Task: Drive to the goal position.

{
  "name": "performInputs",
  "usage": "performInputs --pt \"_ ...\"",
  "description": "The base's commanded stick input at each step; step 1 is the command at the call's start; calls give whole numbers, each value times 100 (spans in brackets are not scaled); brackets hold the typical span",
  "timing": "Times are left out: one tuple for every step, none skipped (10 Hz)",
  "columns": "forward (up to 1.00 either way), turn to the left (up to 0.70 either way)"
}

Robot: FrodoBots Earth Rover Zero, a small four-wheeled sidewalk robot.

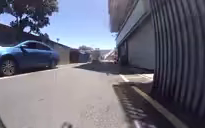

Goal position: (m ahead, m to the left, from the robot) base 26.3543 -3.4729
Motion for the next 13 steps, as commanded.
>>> performInputs --pt "45 0" --pt "45 0" --pt "45 0" --pt "45 0" --pt "45 0" --pt "45 0" --pt "45 0" --pt "45 0" --pt "45 0" --pt "45 0" --pt "45 0" --pt "45 0" --pt "45 0"
